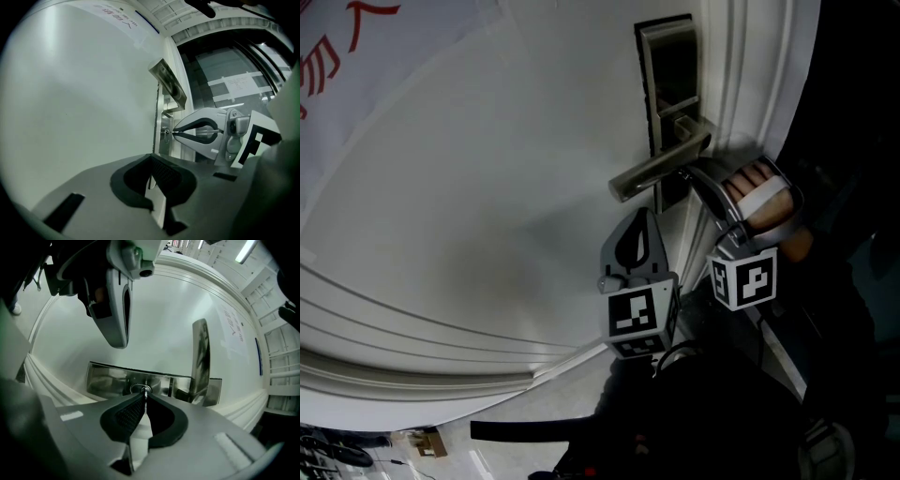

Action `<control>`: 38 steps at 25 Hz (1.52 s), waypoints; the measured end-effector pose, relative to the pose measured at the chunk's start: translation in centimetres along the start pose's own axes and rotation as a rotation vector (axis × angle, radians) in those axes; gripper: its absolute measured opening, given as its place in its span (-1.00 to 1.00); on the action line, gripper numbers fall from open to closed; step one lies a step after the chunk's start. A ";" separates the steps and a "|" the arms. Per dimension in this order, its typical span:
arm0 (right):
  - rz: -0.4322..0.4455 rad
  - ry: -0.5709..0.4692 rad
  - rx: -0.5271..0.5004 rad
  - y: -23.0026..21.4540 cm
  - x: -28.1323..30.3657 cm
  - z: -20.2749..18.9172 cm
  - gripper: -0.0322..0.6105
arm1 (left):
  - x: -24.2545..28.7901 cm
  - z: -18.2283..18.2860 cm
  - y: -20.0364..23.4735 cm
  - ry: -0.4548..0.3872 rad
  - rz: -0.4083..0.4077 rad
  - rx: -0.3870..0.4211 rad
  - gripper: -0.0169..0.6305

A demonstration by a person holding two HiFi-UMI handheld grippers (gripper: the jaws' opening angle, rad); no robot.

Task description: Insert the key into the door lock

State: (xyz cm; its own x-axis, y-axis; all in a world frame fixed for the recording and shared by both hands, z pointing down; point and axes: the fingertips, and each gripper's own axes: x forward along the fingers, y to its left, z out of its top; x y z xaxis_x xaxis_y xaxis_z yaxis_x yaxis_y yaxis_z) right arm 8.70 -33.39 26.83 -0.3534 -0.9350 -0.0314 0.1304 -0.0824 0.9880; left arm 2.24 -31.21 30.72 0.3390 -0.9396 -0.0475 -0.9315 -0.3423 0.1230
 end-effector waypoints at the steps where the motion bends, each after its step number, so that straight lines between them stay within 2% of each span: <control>1: 0.000 -0.003 0.003 0.0 -0.1 0.0 -0.85 | 0.0 -0.1 0.0 0.008 0.003 0.002 -0.94; 5: 0.001 -0.015 0.043 0.0 -1.0 -0.4 -0.85 | 0.1 -0.6 -0.1 0.027 -0.001 -0.012 -0.94; 7: 0.003 -0.018 0.113 -0.1 -1.8 -0.9 -0.85 | 0.1 -1.0 0.1 0.044 0.011 -0.003 -0.94; 9: 0.008 -0.011 0.225 -0.1 -2.8 -1.5 -0.86 | 0.2 -1.5 -0.1 0.052 0.007 -0.013 -0.94; 14: -0.045 0.019 0.605 -0.6 -4.3 -3.4 -0.89 | 0.4 -2.4 -0.1 0.073 0.006 0.013 -0.94; 20: -0.116 0.057 1.174 0.7 -4.8 -5.5 -0.89 | 0.3 -3.3 -0.5 0.095 0.013 0.013 -0.94; 24: -0.078 0.048 1.467 3.1 -5.2 -5.5 -0.89 | 0.0 -4.3 -1.1 0.128 0.006 0.007 -0.94; 26: -0.033 0.030 1.567 4.0 -5.5 -5.2 -0.89 | -0.1 -4.8 -1.3 0.137 -0.001 0.005 -0.94; 30: 0.037 0.009 1.643 4.8 -5.9 -4.9 -0.90 | -0.5 -5.4 -1.3 0.147 0.004 0.007 -0.94; 38: 0.074 0.016 1.615 5.7 -6.4 -4.5 -0.90 | -0.5 -5.4 -1.8 0.138 -0.005 0.026 -0.94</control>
State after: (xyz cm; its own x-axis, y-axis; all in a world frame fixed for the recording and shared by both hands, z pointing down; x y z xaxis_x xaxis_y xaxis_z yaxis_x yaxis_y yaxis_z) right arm 15.88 -29.46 32.03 -0.3804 -0.9244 0.0294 -0.9183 0.3813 0.1068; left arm 4.42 -30.12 35.92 0.3572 -0.9297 0.0894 -0.9321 -0.3488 0.0974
